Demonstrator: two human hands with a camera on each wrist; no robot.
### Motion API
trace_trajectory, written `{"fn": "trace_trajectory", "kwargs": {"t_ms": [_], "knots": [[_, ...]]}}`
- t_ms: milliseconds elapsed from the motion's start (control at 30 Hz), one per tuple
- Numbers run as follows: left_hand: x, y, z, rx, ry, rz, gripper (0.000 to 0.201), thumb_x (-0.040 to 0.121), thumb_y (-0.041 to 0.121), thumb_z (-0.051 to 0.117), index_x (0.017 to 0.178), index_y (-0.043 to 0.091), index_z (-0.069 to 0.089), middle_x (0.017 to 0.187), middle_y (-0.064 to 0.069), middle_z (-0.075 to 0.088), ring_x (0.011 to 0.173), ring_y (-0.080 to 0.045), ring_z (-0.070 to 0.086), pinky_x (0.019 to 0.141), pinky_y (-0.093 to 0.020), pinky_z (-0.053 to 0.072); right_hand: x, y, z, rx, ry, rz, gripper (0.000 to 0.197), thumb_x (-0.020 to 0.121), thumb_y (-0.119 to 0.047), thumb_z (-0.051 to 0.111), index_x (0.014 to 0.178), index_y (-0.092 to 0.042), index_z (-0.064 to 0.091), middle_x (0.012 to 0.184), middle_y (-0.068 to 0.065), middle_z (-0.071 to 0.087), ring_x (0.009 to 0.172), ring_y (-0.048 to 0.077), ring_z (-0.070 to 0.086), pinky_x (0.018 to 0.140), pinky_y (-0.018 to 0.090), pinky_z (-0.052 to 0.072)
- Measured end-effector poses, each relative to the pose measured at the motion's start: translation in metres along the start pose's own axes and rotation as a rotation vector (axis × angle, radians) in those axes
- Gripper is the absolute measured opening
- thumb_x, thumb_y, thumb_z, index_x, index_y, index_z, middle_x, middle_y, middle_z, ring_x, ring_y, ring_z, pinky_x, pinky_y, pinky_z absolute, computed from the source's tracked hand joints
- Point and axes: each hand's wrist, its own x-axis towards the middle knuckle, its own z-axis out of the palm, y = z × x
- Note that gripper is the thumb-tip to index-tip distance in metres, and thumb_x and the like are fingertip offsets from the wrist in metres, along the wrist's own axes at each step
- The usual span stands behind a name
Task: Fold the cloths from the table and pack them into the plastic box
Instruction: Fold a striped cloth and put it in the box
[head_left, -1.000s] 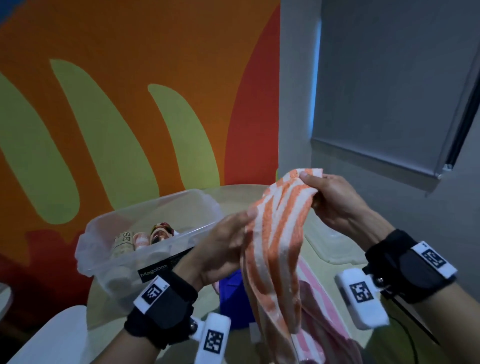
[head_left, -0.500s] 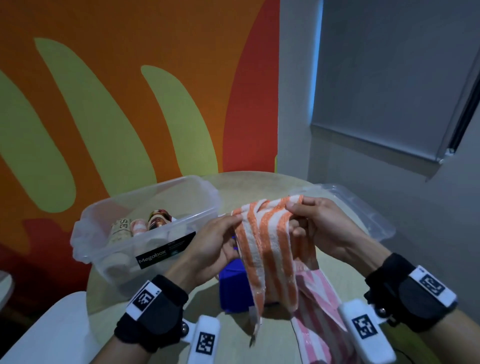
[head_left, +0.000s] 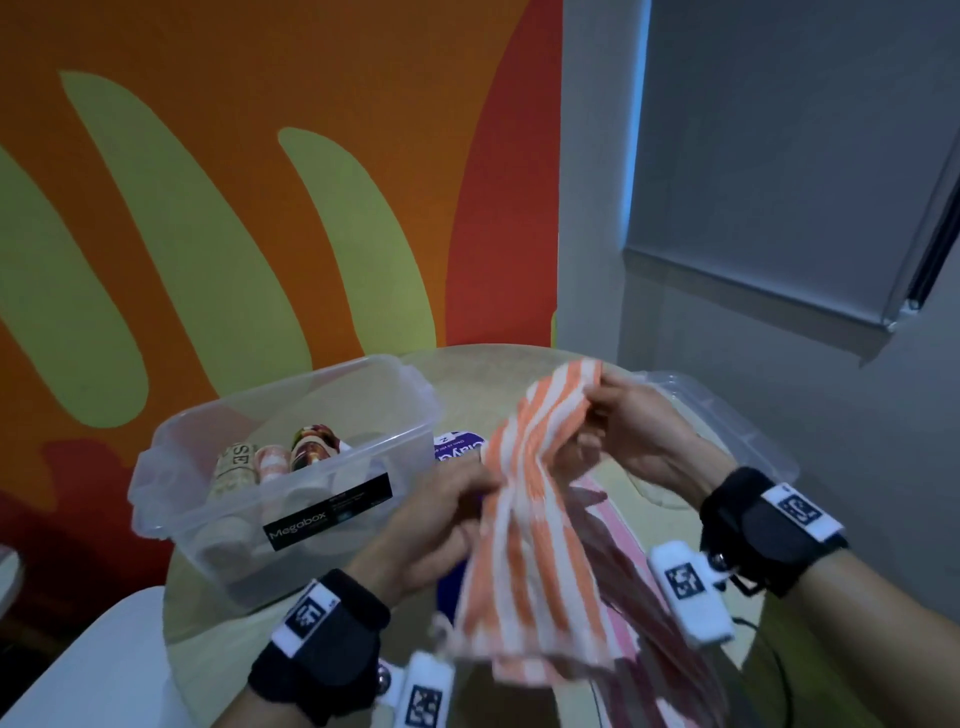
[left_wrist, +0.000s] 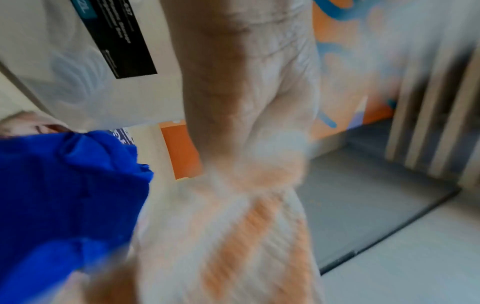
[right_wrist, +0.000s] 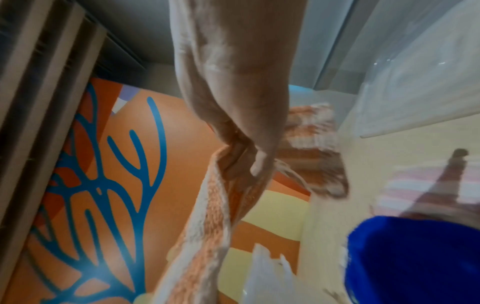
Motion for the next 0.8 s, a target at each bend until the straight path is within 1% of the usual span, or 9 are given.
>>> {"fn": "trace_trajectory", "kwargs": {"t_ms": [67,133,200,267,400,500,600,700,800], "knots": [[0.003,0.021,0.0,-0.137,-0.025,-0.008,0.029,0.1,0.019,0.058,0.119,0.0,0.069,0.105,-0.021,0.07,0.086,-0.029,0.07,0.081,-0.041,0.062,0.009,-0.023,0.006,0.085,-0.069,-0.077,0.028,0.108,-0.015,0.044,0.128,-0.014,0.063,0.089,0.008,0.061,0.073,0.018,0.057,0.051,0.025,0.042],[0.004,0.019,-0.004,-0.141,-0.028,-0.041,0.04,0.105,0.033,0.057,0.129,0.002,0.063,0.109,-0.019,0.069,0.093,-0.03,0.069,0.09,-0.044,0.058,0.007,-0.022,0.008,0.098,-0.116,-0.009,0.035,0.106,-0.037,0.049,0.125,-0.014,0.068,0.094,0.004,0.067,0.083,0.017,0.066,0.062,0.032,0.056],[0.007,-0.003,-0.013,-0.127,0.007,-0.104,0.046,0.102,0.034,0.063,0.131,-0.002,0.063,0.12,-0.024,0.068,0.102,-0.033,0.067,0.102,-0.05,0.052,-0.004,0.008,0.004,0.068,-0.196,0.15,0.055,0.099,-0.061,0.05,0.106,-0.009,0.067,0.088,0.007,0.06,0.076,0.017,0.062,0.059,0.032,0.054],[0.008,-0.033,-0.023,-0.027,0.102,-0.136,0.052,0.093,0.025,0.074,0.132,-0.005,0.06,0.127,-0.03,0.066,0.108,-0.038,0.066,0.103,-0.05,0.052,-0.023,0.051,-0.002,0.005,-0.262,0.33,0.066,0.093,-0.072,0.052,0.114,-0.01,0.064,0.1,0.018,0.055,0.084,0.023,0.057,0.063,0.032,0.048],[0.0,-0.076,-0.039,0.24,0.299,-0.222,0.045,0.087,0.006,0.075,0.129,-0.002,0.06,0.111,-0.025,0.075,0.098,-0.039,0.073,0.078,-0.042,0.062,-0.063,0.107,-0.004,-0.107,-0.249,0.483,0.04,0.098,-0.025,0.068,0.126,0.003,0.064,0.123,0.022,0.07,0.112,0.043,0.067,0.098,0.055,0.054],[-0.009,-0.087,-0.047,0.354,0.303,-0.297,0.04,0.082,-0.001,0.071,0.12,0.007,0.062,0.1,-0.017,0.078,0.083,-0.029,0.076,0.067,-0.035,0.059,-0.077,0.122,-0.006,-0.267,-0.215,0.446,0.021,0.091,-0.005,0.071,0.106,0.009,0.067,0.107,0.025,0.074,0.09,0.043,0.072,0.092,0.053,0.056],[-0.015,-0.08,-0.05,0.426,0.281,-0.294,0.044,0.067,0.006,0.064,0.11,0.001,0.066,0.095,-0.018,0.077,0.079,-0.029,0.073,0.072,-0.037,0.057,-0.08,0.119,-0.005,-0.272,-0.179,0.392,0.011,0.091,-0.004,0.07,0.086,0.004,0.065,0.083,0.027,0.065,0.063,0.029,0.059,0.076,0.045,0.048],[-0.013,-0.069,-0.054,0.247,0.328,-0.282,0.05,0.07,-0.006,0.052,0.119,-0.014,0.056,0.105,-0.027,0.071,0.09,-0.033,0.067,0.084,-0.045,0.056,-0.078,0.1,-0.008,-0.05,-0.079,0.317,0.02,0.099,-0.015,0.061,0.105,0.003,0.066,0.106,0.032,0.067,0.088,0.035,0.066,0.084,0.045,0.054],[-0.016,-0.067,-0.047,0.14,0.239,-0.294,0.039,0.083,-0.005,0.054,0.122,-0.006,0.06,0.11,-0.024,0.065,0.096,-0.034,0.065,0.084,-0.048,0.059,-0.094,0.097,-0.007,-0.117,-0.222,0.375,0.041,0.098,-0.031,0.067,0.124,0.0,0.065,0.124,0.017,0.071,0.111,0.033,0.07,0.096,0.045,0.056]]}}
